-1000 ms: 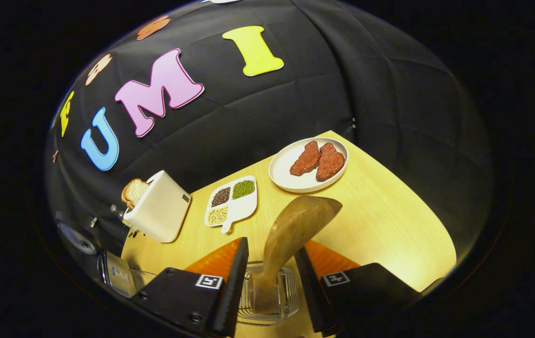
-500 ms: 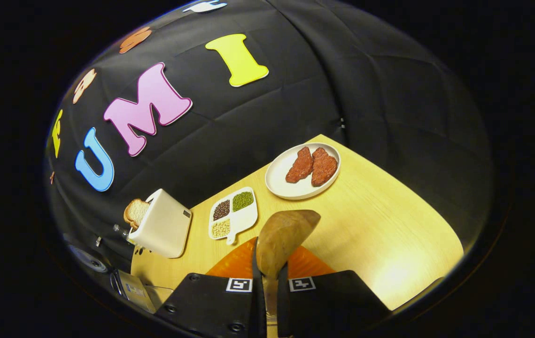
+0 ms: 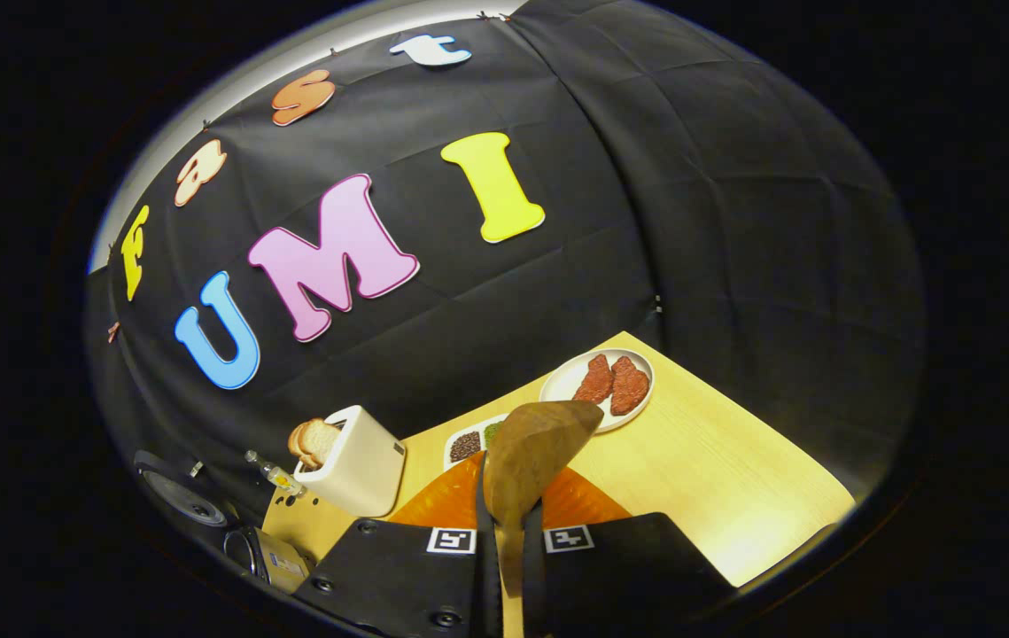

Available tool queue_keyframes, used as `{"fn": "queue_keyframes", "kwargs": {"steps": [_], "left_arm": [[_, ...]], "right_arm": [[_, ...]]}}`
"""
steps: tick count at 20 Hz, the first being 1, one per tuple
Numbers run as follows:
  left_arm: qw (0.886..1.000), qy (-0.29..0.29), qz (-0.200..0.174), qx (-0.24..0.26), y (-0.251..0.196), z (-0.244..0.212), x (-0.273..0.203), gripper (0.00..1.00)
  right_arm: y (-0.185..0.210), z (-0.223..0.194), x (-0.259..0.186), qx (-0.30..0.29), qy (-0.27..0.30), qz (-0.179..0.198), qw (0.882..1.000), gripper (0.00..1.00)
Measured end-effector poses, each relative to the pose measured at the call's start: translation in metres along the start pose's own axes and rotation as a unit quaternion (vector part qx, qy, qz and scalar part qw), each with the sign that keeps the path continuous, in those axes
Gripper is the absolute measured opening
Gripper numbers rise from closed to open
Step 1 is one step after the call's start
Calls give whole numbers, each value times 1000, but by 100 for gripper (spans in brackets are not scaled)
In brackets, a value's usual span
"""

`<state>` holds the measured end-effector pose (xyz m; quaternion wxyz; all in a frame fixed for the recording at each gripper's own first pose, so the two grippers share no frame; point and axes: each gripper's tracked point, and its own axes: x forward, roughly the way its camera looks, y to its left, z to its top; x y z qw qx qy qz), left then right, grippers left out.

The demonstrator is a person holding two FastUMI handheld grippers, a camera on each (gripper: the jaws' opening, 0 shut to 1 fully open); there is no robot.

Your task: Close the left gripper, press the button to open the rice cooker; take a wooden spoon from the chopstick holder with the right hand, scoop a spoonful of rice and pour it into the rice cooker, then put the wooden spoon back into the chopstick holder.

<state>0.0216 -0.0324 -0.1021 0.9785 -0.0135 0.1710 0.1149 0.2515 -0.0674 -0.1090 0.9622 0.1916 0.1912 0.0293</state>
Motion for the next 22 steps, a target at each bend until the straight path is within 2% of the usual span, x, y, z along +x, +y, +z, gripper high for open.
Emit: {"fn": "queue_keyframes", "kwargs": {"steps": [2,6,12,16,22], "left_arm": [[1000,5,2,7,19,-3,0,96],[1000,-6,-5,0,47,4,-1,96],[1000,-6,-14,-4,80,4,4,96],[1000,-5,-23,8,96,0,13,96],[998,30,-45,15,104,-31,22,96]], "right_arm": [[20,-5,-11,-7,2,8,1000,13],[75,-11,-29,-11,-3,48,999,13],[137,-66,-34,-57,20,84,995,13],[148,-115,-25,-109,45,78,990,13],[149,-152,-2,-181,22,58,982,13]]}}
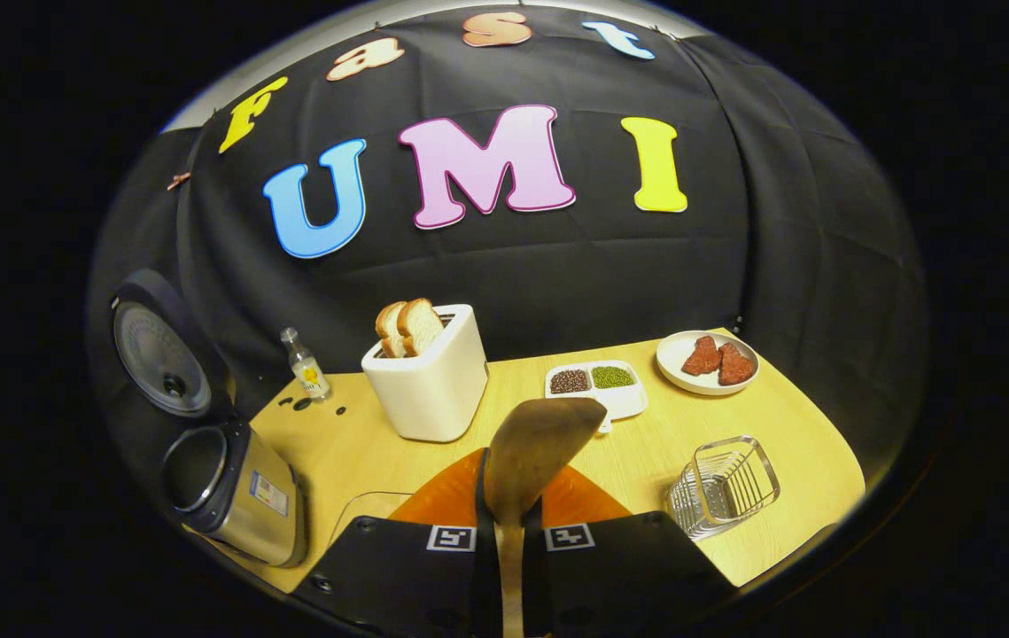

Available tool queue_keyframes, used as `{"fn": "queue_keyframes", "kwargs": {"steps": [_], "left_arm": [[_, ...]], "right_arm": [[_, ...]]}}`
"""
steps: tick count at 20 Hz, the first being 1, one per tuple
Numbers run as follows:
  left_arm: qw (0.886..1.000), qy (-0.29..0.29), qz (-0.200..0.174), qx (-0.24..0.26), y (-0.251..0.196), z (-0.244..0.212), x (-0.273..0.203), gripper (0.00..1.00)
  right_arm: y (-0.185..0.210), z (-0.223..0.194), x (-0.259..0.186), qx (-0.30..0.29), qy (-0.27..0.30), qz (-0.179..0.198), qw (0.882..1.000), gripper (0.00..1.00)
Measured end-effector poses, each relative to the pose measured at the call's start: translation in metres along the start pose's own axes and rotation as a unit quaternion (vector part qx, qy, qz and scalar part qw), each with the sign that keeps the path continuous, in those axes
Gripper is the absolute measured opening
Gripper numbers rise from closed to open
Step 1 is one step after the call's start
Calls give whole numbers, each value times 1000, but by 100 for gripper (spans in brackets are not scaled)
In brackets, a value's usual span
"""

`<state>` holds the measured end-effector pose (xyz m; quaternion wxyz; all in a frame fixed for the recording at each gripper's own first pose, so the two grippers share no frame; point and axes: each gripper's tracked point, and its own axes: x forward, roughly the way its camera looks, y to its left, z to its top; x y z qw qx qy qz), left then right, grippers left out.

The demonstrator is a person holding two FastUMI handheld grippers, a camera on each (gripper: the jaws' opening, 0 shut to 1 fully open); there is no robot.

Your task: Close the left gripper, press the button to open the rice cooker; take a wooden spoon from the chopstick holder with the right hand, scoop a spoonful of rice and pour it into the rice cooker, then put the wooden spoon back into the chopstick holder.

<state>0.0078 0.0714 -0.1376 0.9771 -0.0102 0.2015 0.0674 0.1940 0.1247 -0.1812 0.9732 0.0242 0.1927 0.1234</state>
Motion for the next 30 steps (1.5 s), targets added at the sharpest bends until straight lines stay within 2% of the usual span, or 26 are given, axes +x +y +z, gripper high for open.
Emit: {"fn": "queue_keyframes", "kwargs": {"steps": [3,7,11,17,21,26,30], "left_arm": [[1000,4,-5,10,3,-2,4,96],[1000,3,-15,12,2,5,8,96],[1000,-7,-21,-3,0,14,9,96],[1000,-2,-14,-12,5,5,1,96],[1000,2,-7,-26,7,-4,-6,96],[999,-1,-4,-42,7,-6,-12,96],[999,-10,0,-41,6,0,-14,96]], "right_arm": [[0,-19,11,-18,3,-13,1000,13],[9,-33,11,-8,5,-17,1000,13],[38,-56,4,35,40,11,999,13],[69,-63,-7,72,71,46,994,13],[79,-66,-9,143,107,57,982,13],[82,-67,-16,198,131,71,969,13],[65,-69,-23,275,145,63,948,13]]}}
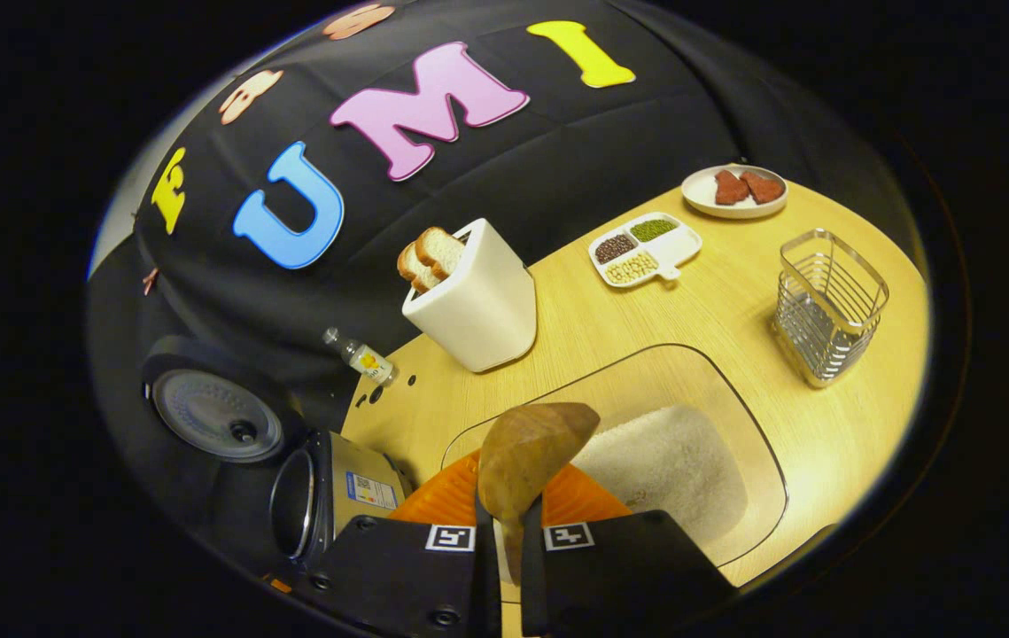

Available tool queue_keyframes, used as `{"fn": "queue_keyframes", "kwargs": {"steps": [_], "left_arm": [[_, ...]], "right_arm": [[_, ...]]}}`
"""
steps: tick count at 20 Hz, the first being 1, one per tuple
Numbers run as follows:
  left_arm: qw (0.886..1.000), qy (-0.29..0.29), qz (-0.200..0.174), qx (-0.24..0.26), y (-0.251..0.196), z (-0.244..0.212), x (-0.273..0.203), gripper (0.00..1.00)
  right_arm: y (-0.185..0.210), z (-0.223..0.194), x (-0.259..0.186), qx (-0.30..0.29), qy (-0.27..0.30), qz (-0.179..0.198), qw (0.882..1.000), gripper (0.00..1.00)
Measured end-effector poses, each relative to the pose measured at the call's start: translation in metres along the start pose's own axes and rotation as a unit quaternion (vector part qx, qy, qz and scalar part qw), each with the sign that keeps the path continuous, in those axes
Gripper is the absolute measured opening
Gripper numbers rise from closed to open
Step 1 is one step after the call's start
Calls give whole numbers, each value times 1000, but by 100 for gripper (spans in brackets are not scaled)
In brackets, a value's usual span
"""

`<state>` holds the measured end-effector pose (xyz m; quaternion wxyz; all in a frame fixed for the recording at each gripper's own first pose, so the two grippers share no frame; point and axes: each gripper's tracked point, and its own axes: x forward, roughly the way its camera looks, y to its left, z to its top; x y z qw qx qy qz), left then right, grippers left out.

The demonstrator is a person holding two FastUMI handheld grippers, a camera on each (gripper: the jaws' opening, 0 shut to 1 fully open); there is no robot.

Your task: Close the left gripper, press the button to open the rice cooker; take a wooden spoon from the chopstick holder with the right hand, scoop a spoonful of rice and pour it into the rice cooker, then put the wooden spoon back into the chopstick holder.

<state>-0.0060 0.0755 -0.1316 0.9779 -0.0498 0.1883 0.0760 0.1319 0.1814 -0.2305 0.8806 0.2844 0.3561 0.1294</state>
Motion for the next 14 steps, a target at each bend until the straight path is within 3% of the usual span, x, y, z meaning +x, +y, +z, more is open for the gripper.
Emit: {"fn": "queue_keyframes", "kwargs": {"steps": [7,14], "left_arm": [[1000,-12,0,4,-6,4,-6,96],[1000,-18,1,4,-10,4,-12,96]], "right_arm": [[-44,35,-26,96,-20,-30,995,13],[-46,69,-46,158,-37,-20,987,13]]}}
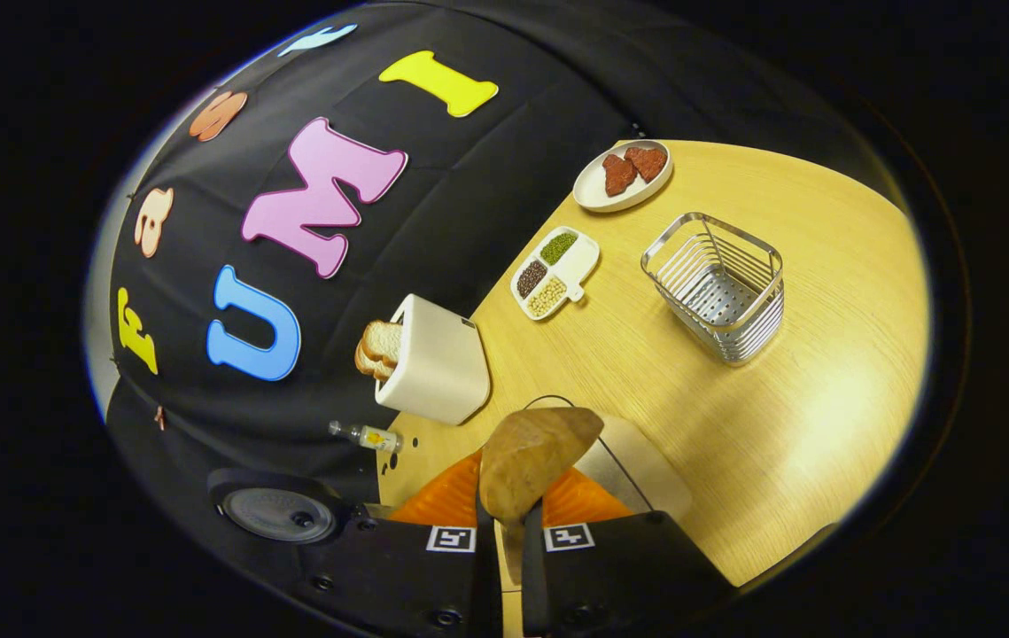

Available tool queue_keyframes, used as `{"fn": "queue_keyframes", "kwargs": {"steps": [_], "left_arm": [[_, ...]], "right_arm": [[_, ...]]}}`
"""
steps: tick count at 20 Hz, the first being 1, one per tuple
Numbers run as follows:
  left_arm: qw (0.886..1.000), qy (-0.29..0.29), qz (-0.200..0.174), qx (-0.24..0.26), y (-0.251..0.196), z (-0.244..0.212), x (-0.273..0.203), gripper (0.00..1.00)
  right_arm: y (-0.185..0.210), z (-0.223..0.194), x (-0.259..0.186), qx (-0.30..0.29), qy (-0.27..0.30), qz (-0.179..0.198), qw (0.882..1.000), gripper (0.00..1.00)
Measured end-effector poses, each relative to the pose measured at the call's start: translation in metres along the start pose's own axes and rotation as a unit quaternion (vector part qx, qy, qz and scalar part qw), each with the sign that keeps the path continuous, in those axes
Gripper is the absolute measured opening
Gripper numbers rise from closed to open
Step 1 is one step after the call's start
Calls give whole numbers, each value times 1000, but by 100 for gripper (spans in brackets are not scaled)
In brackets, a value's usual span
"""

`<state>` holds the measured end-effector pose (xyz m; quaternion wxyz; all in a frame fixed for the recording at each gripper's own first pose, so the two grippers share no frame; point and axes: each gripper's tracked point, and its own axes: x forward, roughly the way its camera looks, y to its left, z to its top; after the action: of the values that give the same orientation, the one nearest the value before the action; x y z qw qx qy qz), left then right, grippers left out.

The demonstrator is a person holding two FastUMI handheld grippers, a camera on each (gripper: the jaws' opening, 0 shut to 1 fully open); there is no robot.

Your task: Close the left gripper, press the button to open the rice cooker; take a wooden spoon from the chopstick holder with the right hand, scoop a spoonful of rice and pour it into the rice cooker, then put the wooden spoon back into the chopstick holder.

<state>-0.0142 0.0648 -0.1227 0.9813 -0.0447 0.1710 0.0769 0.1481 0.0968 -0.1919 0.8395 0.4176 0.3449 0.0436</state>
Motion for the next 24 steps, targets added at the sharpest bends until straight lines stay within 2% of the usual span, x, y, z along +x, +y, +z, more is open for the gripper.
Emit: {"fn": "queue_keyframes", "kwargs": {"steps": [6,13,18,19,20,22,24], "left_arm": [[1000,-10,6,-7,4,2,-10,96],[999,-23,16,-19,24,4,-17,96],[998,-25,43,-44,50,-1,-21,96],[998,-26,48,-41,54,-3,-23,93],[997,-26,55,-37,60,-5,-26,96],[997,-27,66,-36,72,-7,-29,93],[996,-23,77,-47,83,-12,-32,96]], "right_arm": [[41,-1,-7,39,15,33,999,13],[119,-20,-16,46,43,83,995,13],[176,-53,-16,12,67,118,991,13],[186,-60,-15,5,72,123,990,13],[198,-68,-13,-5,76,131,989,13],[220,-84,-7,-28,85,144,986,13],[240,-103,0,-54,94,154,982,13]]}}
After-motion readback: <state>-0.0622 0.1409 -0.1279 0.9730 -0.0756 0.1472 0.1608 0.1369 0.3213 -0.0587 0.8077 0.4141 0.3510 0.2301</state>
